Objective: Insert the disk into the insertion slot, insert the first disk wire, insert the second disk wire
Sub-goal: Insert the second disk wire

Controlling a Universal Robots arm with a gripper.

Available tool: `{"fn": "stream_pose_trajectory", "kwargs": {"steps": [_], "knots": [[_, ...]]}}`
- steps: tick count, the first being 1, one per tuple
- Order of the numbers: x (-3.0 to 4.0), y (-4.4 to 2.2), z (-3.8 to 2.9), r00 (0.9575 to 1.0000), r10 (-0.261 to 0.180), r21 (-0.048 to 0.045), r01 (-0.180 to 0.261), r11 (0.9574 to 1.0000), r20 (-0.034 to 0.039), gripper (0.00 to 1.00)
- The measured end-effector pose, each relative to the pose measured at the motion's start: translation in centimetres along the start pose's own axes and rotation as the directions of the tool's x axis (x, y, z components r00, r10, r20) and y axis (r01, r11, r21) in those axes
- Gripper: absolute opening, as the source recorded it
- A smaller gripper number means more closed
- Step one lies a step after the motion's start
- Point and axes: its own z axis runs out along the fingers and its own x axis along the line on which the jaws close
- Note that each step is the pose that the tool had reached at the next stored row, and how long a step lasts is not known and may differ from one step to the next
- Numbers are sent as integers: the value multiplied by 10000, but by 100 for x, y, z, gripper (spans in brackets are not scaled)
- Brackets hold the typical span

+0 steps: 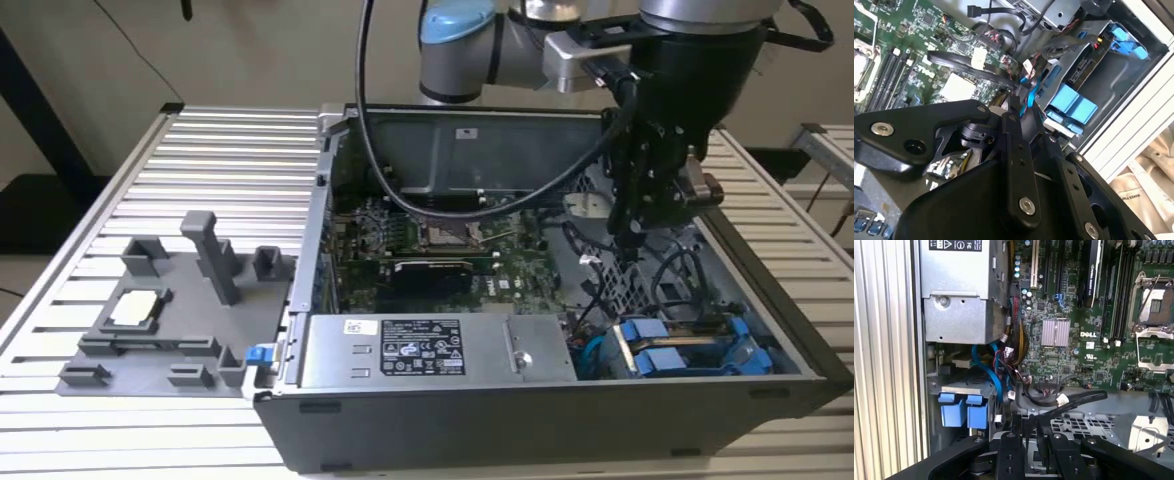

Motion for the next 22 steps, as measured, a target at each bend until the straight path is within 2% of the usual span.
{"fn": "stream_pose_trajectory", "kwargs": {"steps": [1, 5, 12, 16, 22], "knots": [[-9, 1, 9, 10000, -6, 11, 6, 10000, -60, 27], [-19, 7, 67, 9999, -10, 56, 11, 10000, -125, 27], [-26, 17, 157, 9996, -25, 108, 28, 9999, -289, 27], [-29, 22, 194, 9994, -29, 121, 33, 9999, -338, 27], [-31, 25, 217, 9994, -29, 128, 34, 9999, -354, 27]]}}
